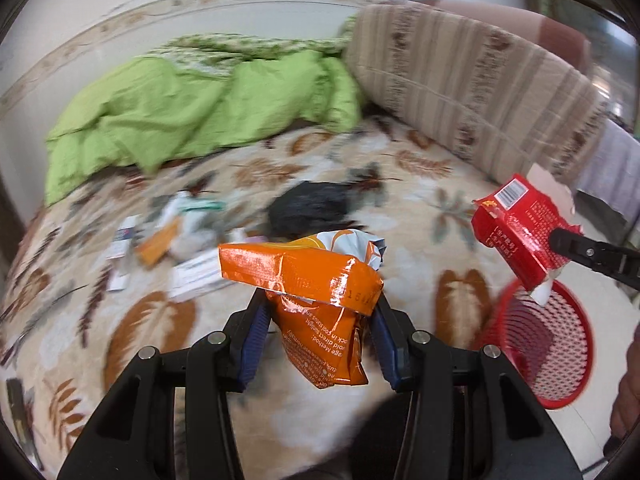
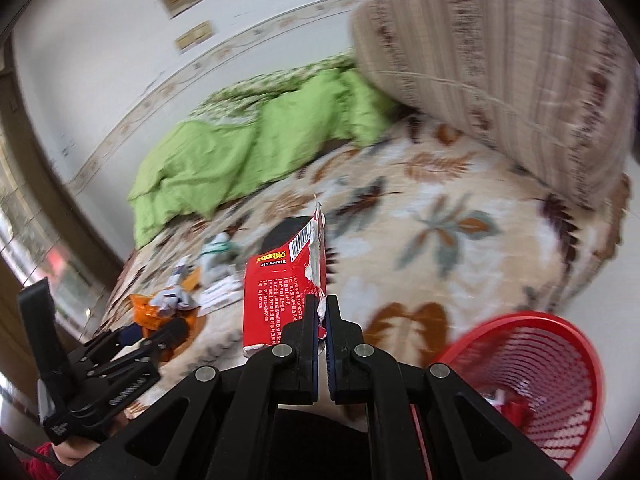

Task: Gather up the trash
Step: 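Carry both items over the red basket and open both tools to drop them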

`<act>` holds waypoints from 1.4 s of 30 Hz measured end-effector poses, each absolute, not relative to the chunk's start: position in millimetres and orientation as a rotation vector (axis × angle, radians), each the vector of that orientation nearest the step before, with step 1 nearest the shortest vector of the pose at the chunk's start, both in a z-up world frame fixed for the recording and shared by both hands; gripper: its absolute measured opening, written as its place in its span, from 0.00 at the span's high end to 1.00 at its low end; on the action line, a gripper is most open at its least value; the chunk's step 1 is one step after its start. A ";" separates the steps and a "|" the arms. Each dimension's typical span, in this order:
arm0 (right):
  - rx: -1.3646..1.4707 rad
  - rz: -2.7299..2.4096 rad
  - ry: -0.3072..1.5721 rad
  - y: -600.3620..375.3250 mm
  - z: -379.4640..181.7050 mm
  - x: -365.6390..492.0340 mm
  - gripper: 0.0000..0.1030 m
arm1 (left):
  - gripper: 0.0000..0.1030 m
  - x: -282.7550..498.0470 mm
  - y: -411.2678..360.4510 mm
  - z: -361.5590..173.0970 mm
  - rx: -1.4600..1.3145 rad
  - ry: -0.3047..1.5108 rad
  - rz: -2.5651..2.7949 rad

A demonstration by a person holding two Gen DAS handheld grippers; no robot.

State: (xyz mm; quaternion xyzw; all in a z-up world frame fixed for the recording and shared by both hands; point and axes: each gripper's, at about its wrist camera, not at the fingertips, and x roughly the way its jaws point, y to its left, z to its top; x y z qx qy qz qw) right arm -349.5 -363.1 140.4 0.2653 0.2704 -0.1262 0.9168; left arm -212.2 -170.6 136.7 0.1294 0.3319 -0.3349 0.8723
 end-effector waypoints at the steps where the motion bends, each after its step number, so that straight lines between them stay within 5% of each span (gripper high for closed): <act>1: 0.551 -0.279 0.556 -369.3 139.8 -356.0 0.97 | 0.55 -216.7 -180.6 136.8 0.277 0.702 -0.739; 15: 0.614 -0.583 0.634 -441.8 106.9 -453.9 0.96 | 0.55 -286.8 -301.0 109.8 0.367 0.895 -1.155; 20: 0.666 -0.614 0.683 -452.5 89.6 -466.1 0.84 | 0.37 -298.0 -313.7 104.0 0.392 0.907 -1.202; 22: 0.670 -0.630 0.683 -453.6 87.5 -469.5 0.77 | 0.37 -296.0 -311.3 104.9 0.383 0.907 -1.201; 42: 0.541 -0.269 0.692 -375.5 116.6 -332.6 0.72 | 0.37 -154.7 -164.7 120.6 0.127 0.889 -0.800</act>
